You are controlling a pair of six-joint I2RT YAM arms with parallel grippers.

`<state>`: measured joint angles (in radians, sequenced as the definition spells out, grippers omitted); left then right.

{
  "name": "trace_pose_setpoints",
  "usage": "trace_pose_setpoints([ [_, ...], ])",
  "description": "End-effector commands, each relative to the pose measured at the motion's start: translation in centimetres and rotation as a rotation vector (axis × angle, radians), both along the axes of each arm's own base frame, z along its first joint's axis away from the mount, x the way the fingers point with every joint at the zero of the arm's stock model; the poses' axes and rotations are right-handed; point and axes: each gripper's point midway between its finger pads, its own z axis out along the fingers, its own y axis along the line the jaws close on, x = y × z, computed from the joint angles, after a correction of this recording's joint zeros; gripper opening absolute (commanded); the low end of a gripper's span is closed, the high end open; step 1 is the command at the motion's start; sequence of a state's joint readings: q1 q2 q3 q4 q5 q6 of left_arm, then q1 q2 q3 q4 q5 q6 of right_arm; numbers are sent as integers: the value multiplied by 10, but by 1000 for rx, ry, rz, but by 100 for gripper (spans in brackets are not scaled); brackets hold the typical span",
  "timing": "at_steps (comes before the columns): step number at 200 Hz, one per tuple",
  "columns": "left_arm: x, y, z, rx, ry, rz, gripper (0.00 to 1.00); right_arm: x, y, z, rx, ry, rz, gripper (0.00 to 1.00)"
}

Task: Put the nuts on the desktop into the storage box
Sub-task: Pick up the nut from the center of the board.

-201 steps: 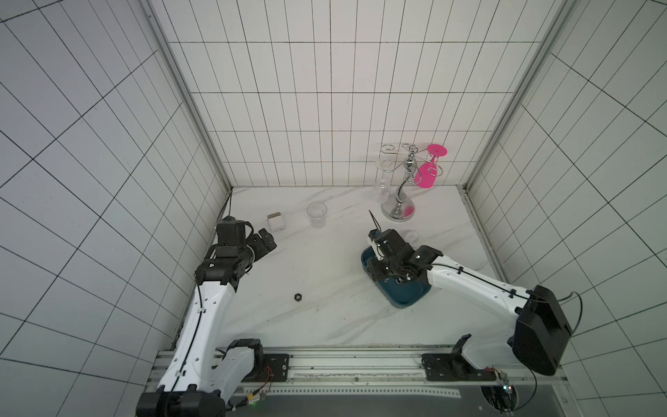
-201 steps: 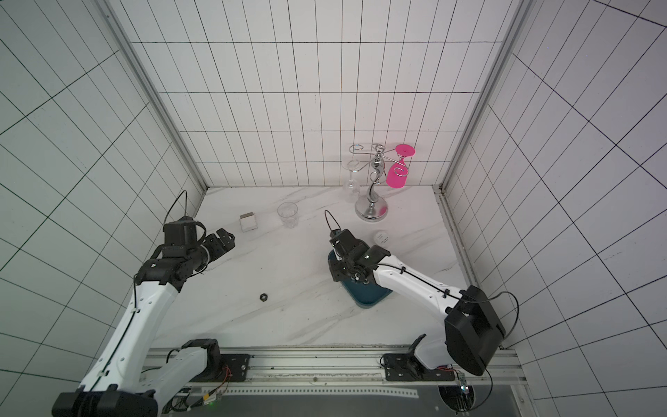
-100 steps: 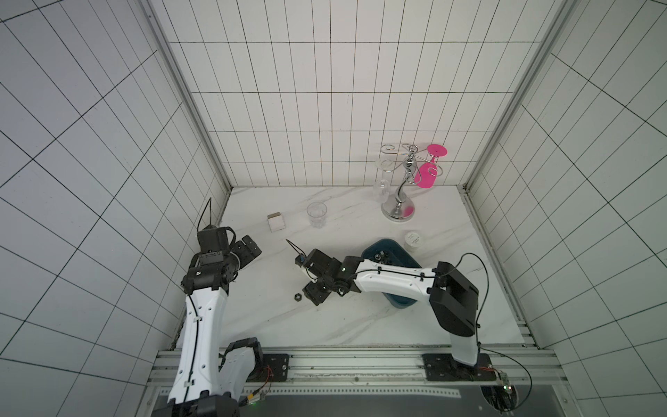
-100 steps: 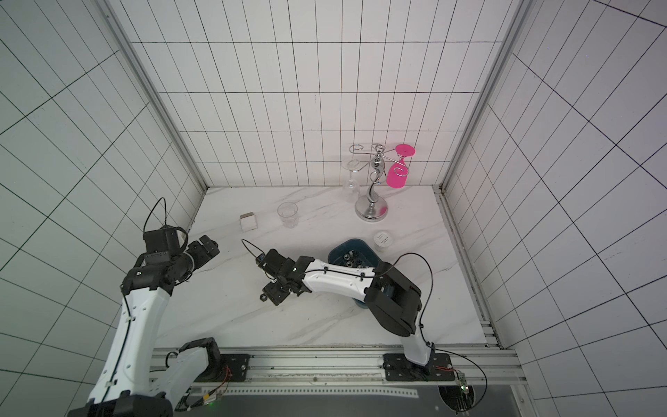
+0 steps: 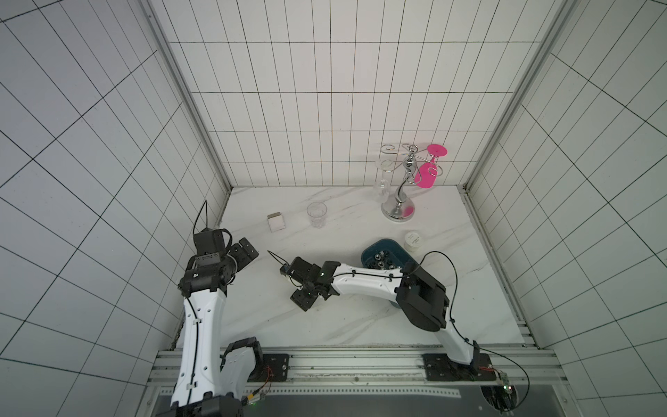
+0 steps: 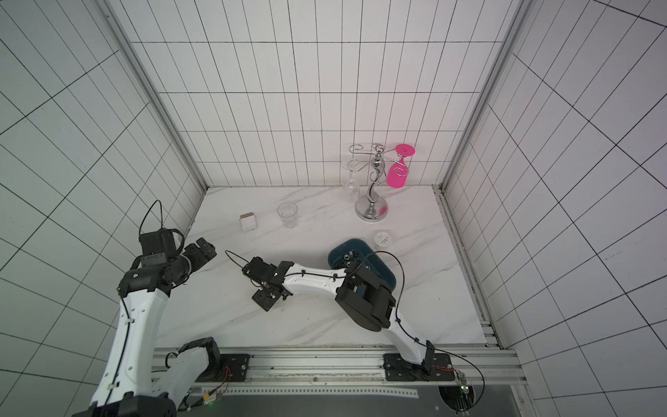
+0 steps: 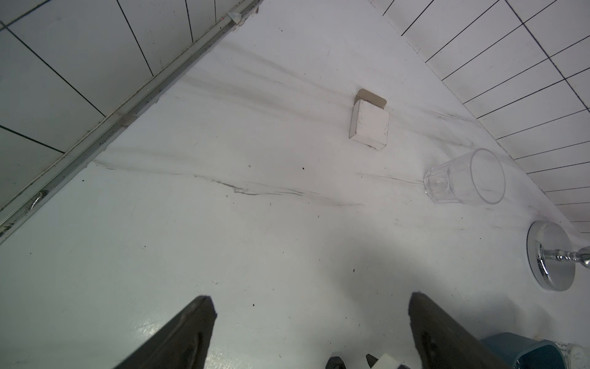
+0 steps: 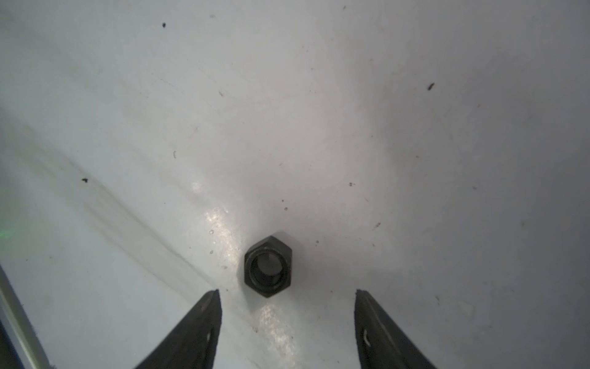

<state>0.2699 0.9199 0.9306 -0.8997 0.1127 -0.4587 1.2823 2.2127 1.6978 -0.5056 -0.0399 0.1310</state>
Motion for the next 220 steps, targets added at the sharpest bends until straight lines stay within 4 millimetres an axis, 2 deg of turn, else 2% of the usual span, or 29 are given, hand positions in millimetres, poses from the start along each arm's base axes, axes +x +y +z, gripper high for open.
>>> trace_pose_setpoints([
  [1, 0, -1, 8, 9, -23, -14, 98, 1, 5, -3, -17, -20, 11, 67],
  [27, 0, -1, 10, 8, -29, -16, 98, 1, 8, -9, -26, -20, 12, 63],
  [50, 0, -1, 9, 6, -25, -18, 98, 2, 9, -13, -34, -24, 11, 56],
  [96, 0, -1, 12, 7, -30, -18, 98, 3, 11, -18, -40, -23, 1, 34],
  [131, -1, -1, 14, 7, -34, -18, 98, 5, 10, -20, -48, -28, -3, 32],
  [160, -2, -2, 13, 2, -32, -19, 98, 10, 3, -19, -52, -54, -23, 17],
  [179, -2, -3, 13, -1, -33, -21, 98, 19, -3, -2, 16, -26, -78, 14],
  [197, -1, -11, 16, -15, -53, -64, 98, 35, -13, 31, 128, 25, -166, 14],
  [209, 0, -16, 15, -37, -65, -75, 98, 49, -27, 58, 200, 21, -228, 14],
  [220, 2, -18, 13, -48, -70, -76, 98, 63, -48, 80, 242, 4, -290, 14],
])
